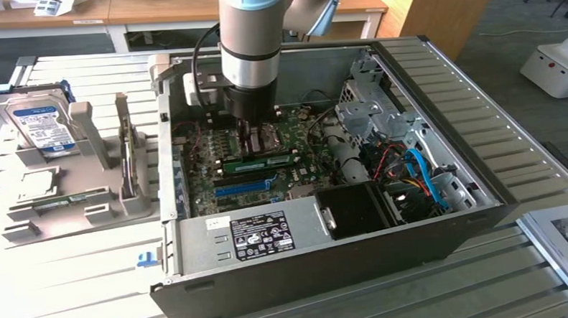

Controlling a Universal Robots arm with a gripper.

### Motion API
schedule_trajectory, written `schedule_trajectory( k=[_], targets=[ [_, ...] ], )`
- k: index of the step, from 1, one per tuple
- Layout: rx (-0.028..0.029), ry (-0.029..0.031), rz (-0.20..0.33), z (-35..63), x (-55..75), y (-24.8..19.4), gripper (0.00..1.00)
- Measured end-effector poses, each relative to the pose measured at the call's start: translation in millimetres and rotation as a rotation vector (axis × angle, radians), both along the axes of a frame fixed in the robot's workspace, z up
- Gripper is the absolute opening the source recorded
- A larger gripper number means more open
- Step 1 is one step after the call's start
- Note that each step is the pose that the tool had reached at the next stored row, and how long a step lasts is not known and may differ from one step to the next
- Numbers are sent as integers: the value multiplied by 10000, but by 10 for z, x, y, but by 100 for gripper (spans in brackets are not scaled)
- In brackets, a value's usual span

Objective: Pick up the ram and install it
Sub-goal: 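Press down the ram until it locks into place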

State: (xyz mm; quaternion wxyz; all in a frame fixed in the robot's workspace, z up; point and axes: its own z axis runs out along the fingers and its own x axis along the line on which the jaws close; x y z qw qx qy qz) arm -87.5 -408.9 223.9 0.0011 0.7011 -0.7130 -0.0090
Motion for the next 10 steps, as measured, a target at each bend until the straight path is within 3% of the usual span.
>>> schedule_trajectory(
  k=[10],
  targets=[
    [3, -1, 0, -10, 0, 0, 10]
  ],
)
